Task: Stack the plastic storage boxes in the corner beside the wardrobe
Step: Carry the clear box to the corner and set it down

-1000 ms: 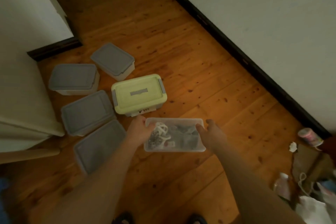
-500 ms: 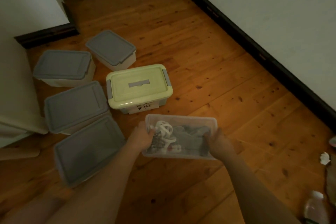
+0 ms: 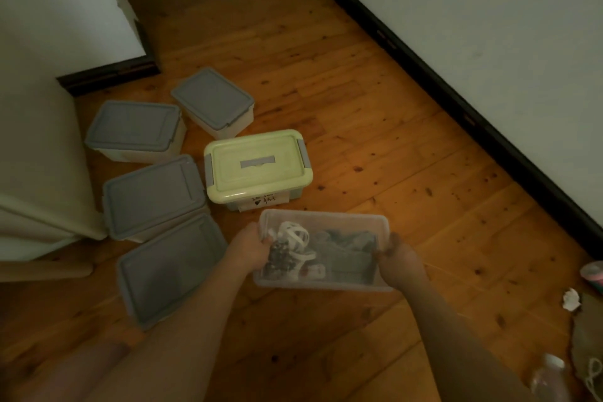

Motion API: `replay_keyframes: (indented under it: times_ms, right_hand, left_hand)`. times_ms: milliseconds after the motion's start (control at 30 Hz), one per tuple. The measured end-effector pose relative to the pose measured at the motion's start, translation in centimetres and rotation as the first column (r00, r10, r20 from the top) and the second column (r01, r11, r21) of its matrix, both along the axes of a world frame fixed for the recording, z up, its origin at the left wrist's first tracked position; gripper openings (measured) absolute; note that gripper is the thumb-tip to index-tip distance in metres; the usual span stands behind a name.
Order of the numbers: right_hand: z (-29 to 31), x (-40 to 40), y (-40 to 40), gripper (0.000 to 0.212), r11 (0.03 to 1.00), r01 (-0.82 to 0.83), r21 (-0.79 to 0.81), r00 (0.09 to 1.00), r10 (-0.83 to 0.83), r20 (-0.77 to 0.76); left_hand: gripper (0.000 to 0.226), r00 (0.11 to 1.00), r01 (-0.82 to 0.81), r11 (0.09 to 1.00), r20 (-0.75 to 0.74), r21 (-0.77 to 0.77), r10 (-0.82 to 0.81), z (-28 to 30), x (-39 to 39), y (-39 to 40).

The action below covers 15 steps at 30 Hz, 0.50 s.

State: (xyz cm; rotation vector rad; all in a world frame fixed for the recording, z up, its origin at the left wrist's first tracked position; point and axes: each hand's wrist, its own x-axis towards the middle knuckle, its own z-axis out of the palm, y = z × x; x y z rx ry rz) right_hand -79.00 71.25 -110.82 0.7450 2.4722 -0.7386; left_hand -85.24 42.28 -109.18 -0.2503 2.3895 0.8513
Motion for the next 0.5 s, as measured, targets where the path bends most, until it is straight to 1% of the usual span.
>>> replay_keyframes:
  times_ms: [100, 167, 300, 433, 500]
  right_hand:
    - [3.6, -0.6, -0.1, 0.039, 1.0, 0.008, 0.025, 1.0, -0.008, -0.014]
    - [6.4, -0.6, -0.1, 0.038, 0.999, 0.002, 0.049, 1.0, -0.001, -0.019]
    - [13.4, -0.3, -0.5, 0.039, 0.998, -0.02, 0.062, 0.999, 0.022, -0.032]
    - [22.2, 0.0, -1.2, 0.048, 0.998, -0.016, 0.067, 0.997, 0.021, -0.073]
    - [26.5, 0.2, -1.7, 0.044, 0.998, -0.033, 0.06, 0.993, 0.04, -0.114]
  left_hand:
    - [0.009, 1.0, -0.016, 0.999, -0.023, 0.032, 0.017, 3.7, -0.2, -0.1]
    - [0.013, 0.999, -0.014, 0.999, -0.042, 0.049, 0.016, 6.5, -0.1, -0.2]
    - [0.024, 0.996, -0.051, 0.998, -0.079, -0.024, 0.049, 13.6, 0.5, -0.5]
    - [0.026, 0.994, -0.069, 0.995, -0.086, -0.075, 0.062, 21.4, 1.0, -1.2]
    - [0.03, 0.995, -0.078, 0.995, -0.062, -0.066, 0.074, 25.4, 1.4, -1.7]
